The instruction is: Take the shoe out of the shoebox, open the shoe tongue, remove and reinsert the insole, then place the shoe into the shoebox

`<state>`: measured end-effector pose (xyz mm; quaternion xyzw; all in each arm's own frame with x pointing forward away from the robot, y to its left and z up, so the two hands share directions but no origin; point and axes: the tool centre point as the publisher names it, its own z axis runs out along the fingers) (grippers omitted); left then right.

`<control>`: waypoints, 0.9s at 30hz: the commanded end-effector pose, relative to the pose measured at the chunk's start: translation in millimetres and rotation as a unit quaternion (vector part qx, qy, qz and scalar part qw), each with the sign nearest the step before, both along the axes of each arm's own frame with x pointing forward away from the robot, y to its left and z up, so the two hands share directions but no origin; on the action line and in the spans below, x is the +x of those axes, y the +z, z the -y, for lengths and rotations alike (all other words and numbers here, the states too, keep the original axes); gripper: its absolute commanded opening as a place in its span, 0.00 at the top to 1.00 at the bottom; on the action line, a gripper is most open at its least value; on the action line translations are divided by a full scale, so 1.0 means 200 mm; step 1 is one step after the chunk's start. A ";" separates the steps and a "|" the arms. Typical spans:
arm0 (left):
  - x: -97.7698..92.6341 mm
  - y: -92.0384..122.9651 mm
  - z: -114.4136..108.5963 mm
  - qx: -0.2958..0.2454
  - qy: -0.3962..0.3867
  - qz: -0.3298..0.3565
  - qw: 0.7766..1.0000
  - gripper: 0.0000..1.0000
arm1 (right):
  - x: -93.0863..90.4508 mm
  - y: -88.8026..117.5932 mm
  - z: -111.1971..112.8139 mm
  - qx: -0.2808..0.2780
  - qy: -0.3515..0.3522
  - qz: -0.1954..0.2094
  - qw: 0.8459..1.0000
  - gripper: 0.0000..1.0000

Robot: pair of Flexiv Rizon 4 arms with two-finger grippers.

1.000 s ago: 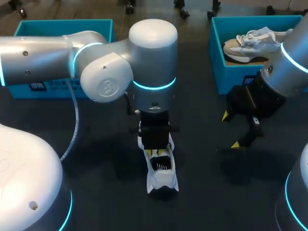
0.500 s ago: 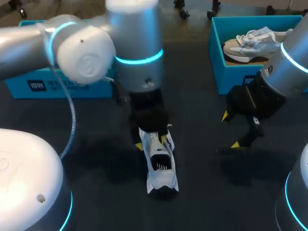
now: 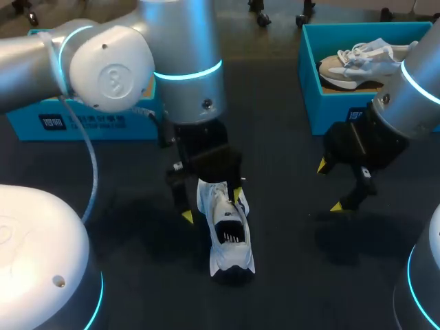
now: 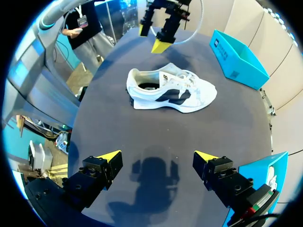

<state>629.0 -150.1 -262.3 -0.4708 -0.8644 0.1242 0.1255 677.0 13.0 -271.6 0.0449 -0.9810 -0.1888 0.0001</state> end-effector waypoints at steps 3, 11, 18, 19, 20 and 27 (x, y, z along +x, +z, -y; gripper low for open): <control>-0.01 -0.03 0.05 0.077 0.183 -0.077 0.977 0.00 | 0.00 0.00 0.00 -0.001 -0.001 0.001 1.000 0.00; 0.00 -0.05 0.07 0.091 0.331 -0.173 0.923 0.00 | 0.00 0.00 0.00 -0.001 -0.001 0.001 1.000 0.00; -0.15 -0.04 0.05 0.035 0.465 -0.085 0.880 0.00 | 0.00 0.00 0.00 -0.001 -0.001 0.001 1.000 0.00; -0.15 -0.04 0.05 0.035 0.465 -0.085 0.880 0.00 | 0.00 0.00 0.00 -0.001 -0.001 0.001 1.000 0.00; -0.15 -0.04 0.05 0.035 0.465 -0.085 0.880 0.00 | 0.00 0.00 0.00 -0.001 -0.001 0.001 1.000 0.00; -0.14 -0.06 0.07 0.040 0.472 -0.085 0.877 0.00 | 0.00 0.00 0.00 -0.001 -0.001 0.001 1.000 0.00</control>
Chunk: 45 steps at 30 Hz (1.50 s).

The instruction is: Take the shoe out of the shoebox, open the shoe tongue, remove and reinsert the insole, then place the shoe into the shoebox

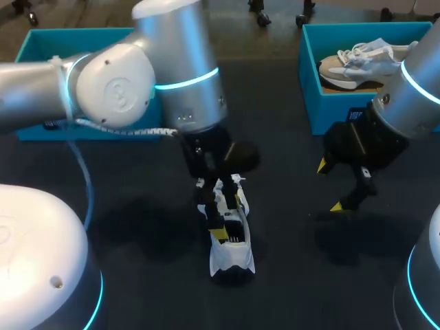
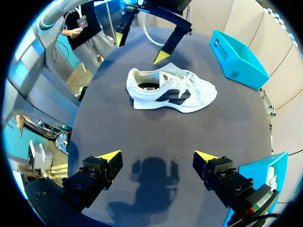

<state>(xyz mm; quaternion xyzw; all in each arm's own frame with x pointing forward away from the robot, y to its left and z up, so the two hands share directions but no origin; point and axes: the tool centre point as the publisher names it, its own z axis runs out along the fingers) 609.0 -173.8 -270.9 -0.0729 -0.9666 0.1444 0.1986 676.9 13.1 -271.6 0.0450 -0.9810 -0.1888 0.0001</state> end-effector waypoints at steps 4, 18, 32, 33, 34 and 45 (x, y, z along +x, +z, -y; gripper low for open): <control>-0.08 -0.05 -0.03 0.011 0.093 0.051 0.994 0.00 | 0.00 -0.01 0.00 -0.001 -0.001 0.001 1.000 0.00; -0.19 -0.20 0.07 0.073 0.082 0.083 0.990 0.00 | 0.00 -0.01 0.00 -0.001 -0.001 0.001 1.000 0.00; -0.23 -0.36 0.09 0.122 0.109 0.107 0.981 0.00 | 0.00 -0.01 0.00 -0.001 -0.001 0.001 1.000 0.00; -0.23 -0.38 0.09 0.127 0.106 0.106 0.981 0.00 | 0.00 -0.01 0.00 -0.001 -0.001 0.001 1.000 0.00; -0.23 -0.40 0.09 0.130 0.105 0.106 0.980 0.00 | 0.00 -0.01 0.00 -0.001 -0.001 0.001 1.000 0.00; -0.22 -0.50 0.12 0.141 0.106 0.120 0.977 0.00 | 0.00 -0.01 0.00 -0.001 -0.001 0.001 1.000 0.00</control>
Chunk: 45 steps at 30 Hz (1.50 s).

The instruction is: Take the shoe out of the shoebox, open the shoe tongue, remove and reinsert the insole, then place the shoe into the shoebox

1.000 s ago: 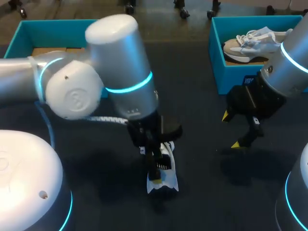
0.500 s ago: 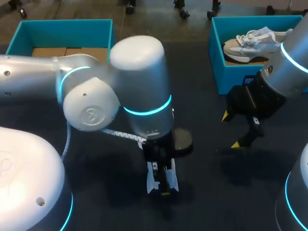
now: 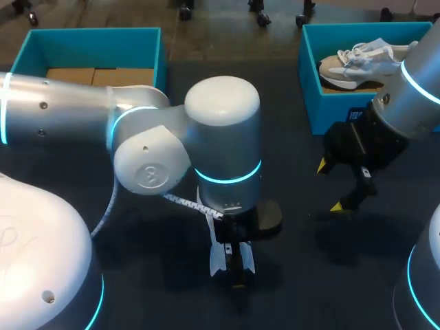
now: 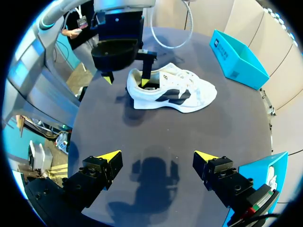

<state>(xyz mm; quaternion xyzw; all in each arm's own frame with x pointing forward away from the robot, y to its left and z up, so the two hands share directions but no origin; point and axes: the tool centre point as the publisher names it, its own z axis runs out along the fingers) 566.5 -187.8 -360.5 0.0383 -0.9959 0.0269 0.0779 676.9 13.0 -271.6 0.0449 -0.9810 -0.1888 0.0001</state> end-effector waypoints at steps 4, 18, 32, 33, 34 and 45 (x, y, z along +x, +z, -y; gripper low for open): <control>0.00 -0.06 0.05 0.012 0.004 0.007 1.000 0.00 | 0.00 -0.01 0.00 -0.001 -0.001 0.001 1.000 0.00; -0.01 -0.16 0.03 0.041 0.023 0.025 0.999 0.26 | 0.00 -0.01 0.00 -0.001 -0.001 0.001 1.000 0.00; -0.01 -0.14 -0.02 0.046 0.038 0.032 0.998 1.00 | 0.00 -0.01 0.00 -0.001 -0.001 0.001 1.000 0.00; 0.00 -0.14 -0.02 0.046 0.039 0.032 0.998 1.00 | 0.00 -0.01 0.00 -0.001 -0.001 0.001 1.000 0.00; 0.01 -0.13 -0.02 0.043 0.040 0.032 0.998 1.00 | 0.00 -0.01 0.00 -0.001 -0.001 0.001 1.000 0.00; 0.28 0.22 -0.17 0.015 0.024 0.003 1.000 1.00 | 0.00 -0.01 0.00 -0.001 -0.001 0.001 1.000 0.00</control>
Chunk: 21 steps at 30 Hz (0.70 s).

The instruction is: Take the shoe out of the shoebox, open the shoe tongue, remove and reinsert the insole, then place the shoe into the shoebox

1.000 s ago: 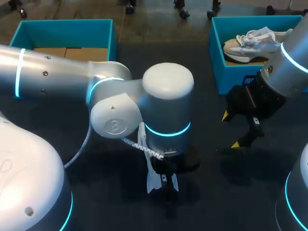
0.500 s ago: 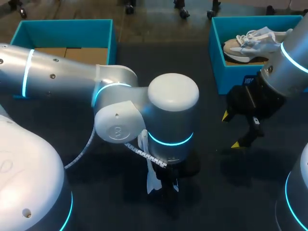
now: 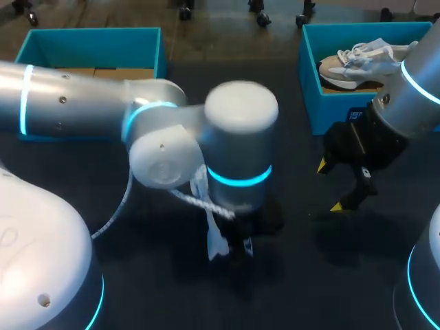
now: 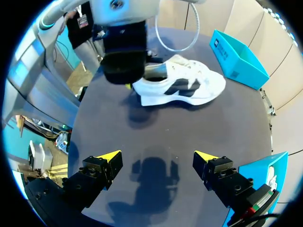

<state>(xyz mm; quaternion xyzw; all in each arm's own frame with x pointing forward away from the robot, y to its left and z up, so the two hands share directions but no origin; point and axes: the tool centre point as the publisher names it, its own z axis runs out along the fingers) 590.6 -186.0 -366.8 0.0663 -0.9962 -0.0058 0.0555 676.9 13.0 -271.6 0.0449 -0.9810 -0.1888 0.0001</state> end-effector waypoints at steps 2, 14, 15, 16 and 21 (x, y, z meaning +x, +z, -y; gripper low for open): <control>0.23 0.33 -0.20 -0.027 -0.018 -0.028 0.999 1.00 | 0.00 -0.01 0.00 -0.001 -0.001 0.001 1.000 0.00; 0.63 0.86 -0.31 -0.036 -0.070 -0.035 0.996 1.00 | 0.00 -0.01 0.00 -0.001 -0.001 0.001 1.000 0.00; 0.67 0.89 -0.32 -0.036 -0.071 -0.036 0.996 1.00 | 0.00 -0.01 0.00 -0.001 -0.001 0.001 1.000 0.00; 0.70 0.91 -0.33 -0.034 -0.072 -0.036 0.996 1.00 | 0.00 -0.01 0.00 -0.001 -0.001 0.001 1.000 0.00; 0.88 1.05 -0.40 -0.015 -0.055 -0.029 0.998 1.00 | 0.00 -0.01 0.00 -0.001 -0.001 0.001 1.000 0.00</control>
